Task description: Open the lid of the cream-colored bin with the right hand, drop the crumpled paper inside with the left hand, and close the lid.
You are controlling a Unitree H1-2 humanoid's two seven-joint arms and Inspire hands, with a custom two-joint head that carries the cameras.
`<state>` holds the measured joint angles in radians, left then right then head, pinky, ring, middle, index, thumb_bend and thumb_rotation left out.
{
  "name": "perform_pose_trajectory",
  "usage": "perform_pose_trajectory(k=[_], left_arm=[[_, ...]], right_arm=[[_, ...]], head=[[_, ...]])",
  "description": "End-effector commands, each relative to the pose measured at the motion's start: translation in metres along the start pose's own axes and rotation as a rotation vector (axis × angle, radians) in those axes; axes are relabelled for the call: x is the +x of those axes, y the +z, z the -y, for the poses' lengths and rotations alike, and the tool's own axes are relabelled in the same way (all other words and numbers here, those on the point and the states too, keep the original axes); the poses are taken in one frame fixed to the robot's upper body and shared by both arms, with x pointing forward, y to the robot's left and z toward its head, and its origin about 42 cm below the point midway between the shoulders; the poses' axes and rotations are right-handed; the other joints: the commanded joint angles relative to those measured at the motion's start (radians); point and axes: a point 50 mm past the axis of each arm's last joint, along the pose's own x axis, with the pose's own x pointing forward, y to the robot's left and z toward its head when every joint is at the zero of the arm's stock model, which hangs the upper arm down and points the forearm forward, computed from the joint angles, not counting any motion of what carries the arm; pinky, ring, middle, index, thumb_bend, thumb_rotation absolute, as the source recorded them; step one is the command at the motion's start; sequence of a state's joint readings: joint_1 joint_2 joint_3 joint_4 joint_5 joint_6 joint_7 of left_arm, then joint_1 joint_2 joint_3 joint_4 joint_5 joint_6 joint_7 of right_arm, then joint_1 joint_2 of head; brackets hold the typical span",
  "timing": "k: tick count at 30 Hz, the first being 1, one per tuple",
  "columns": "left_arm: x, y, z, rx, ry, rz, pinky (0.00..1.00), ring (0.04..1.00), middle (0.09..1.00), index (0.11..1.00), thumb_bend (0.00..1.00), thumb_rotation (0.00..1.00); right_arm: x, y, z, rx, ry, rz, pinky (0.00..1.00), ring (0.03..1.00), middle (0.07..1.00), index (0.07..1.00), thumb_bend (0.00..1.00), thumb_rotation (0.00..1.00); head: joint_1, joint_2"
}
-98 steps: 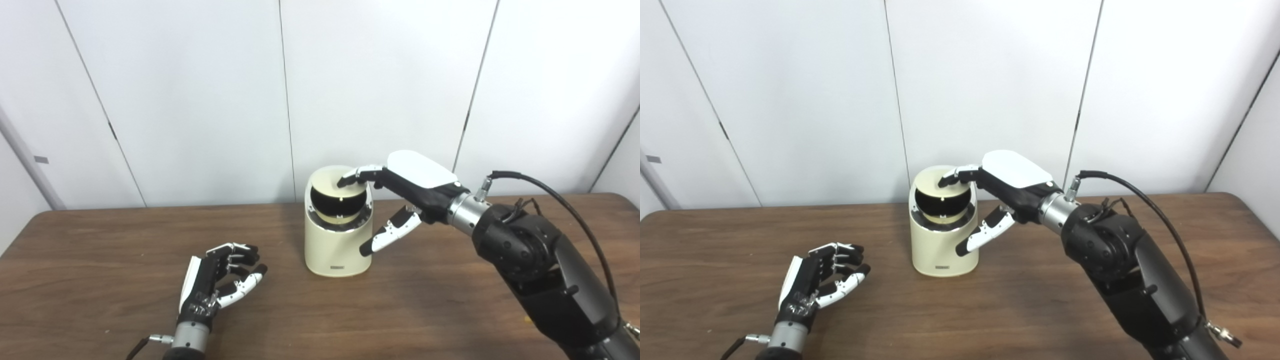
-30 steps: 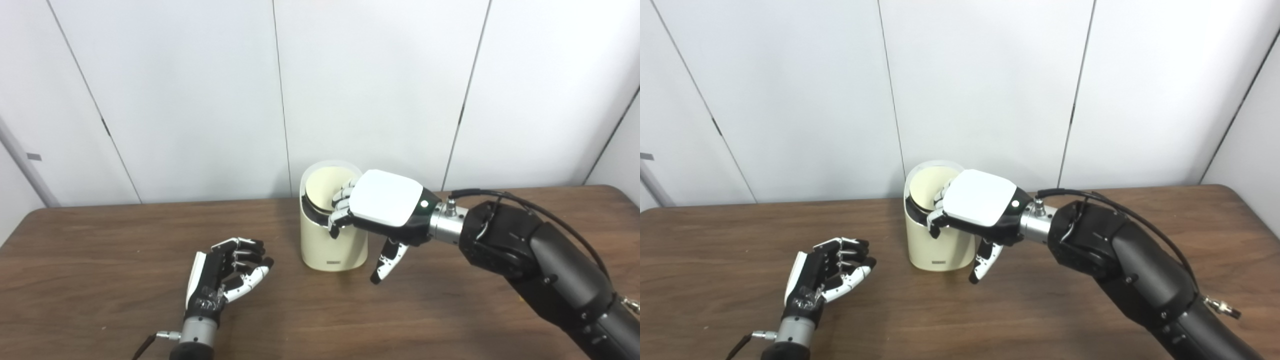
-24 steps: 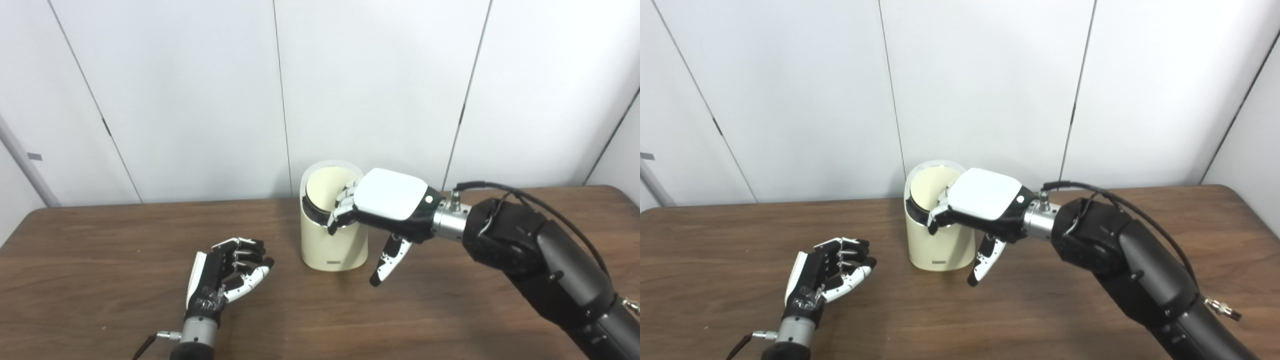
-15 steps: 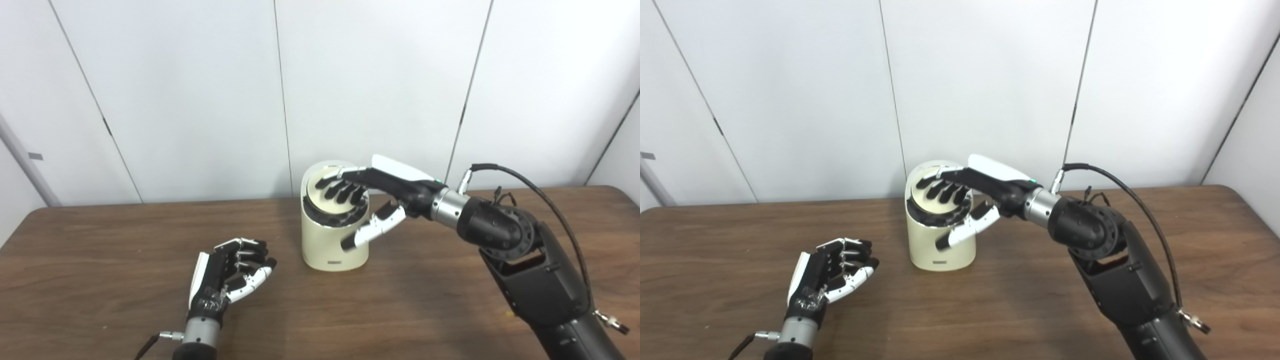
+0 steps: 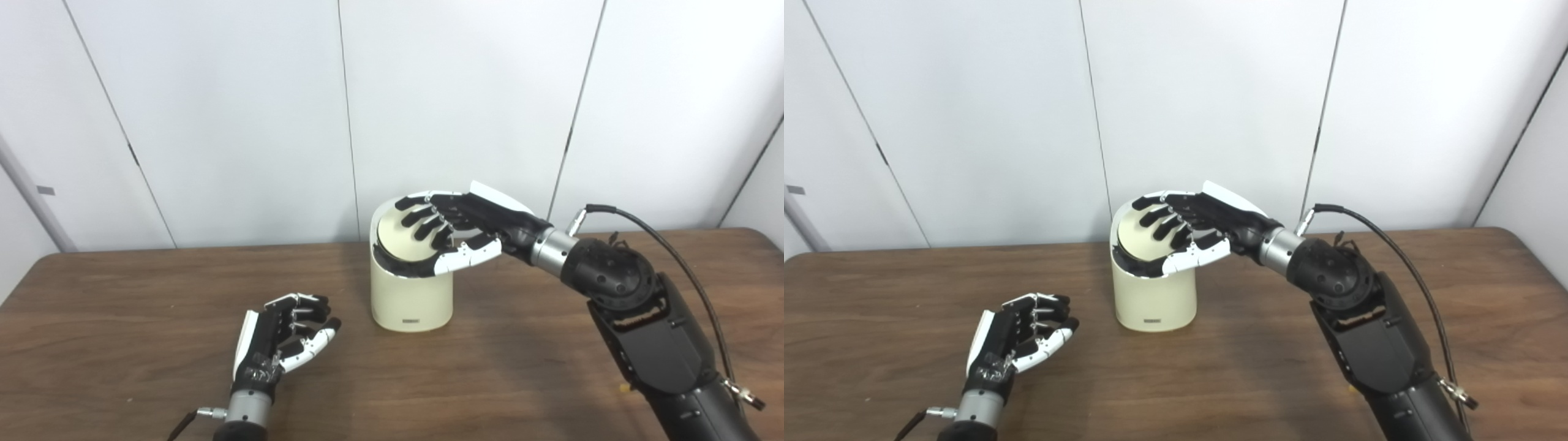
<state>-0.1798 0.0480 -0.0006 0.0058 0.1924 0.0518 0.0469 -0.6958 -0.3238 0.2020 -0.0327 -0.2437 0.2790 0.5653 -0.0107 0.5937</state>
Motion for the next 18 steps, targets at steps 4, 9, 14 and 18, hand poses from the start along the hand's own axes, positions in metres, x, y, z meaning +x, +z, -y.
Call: perform_pose_trajectory(k=[4, 9, 14, 18], left_arm=[[0.006, 0.018, -0.002, 0.005, 0.017, 0.068, 0.50, 0.619, 0.695, 0.497, 0.51, 0.06], [0.007, 0.018, -0.002, -0.001, 0.017, 0.068, 0.50, 0.621, 0.701, 0.497, 0.51, 0.06], [0.008, 0.019, 0.000, 0.004, 0.019, 0.072, 0.49, 0.617, 0.699, 0.497, 0.51, 0.06], [0.006, 0.019, 0.000, 0.008, 0.019, 0.071, 0.49, 0.616, 0.697, 0.497, 0.51, 0.06]], right_arm=[[-0.002, 0.007, 0.009, -0.063, -0.012, 0.026, 0.62, 0.713, 0.777, 0.847, 0.64, 0.41], [-0.001, 0.017, 0.001, -0.197, 0.047, 0.081, 0.64, 0.710, 0.736, 0.830, 0.65, 0.44], [0.002, 0.027, -0.011, -0.274, 0.117, 0.097, 0.59, 0.687, 0.724, 0.822, 0.67, 0.46], [0.005, 0.027, -0.017, -0.301, 0.145, 0.105, 0.58, 0.688, 0.732, 0.808, 0.66, 0.49]], head=[[0.000, 0.008], [0.000, 0.009], [0.004, 0.012], [0.008, 0.015]])
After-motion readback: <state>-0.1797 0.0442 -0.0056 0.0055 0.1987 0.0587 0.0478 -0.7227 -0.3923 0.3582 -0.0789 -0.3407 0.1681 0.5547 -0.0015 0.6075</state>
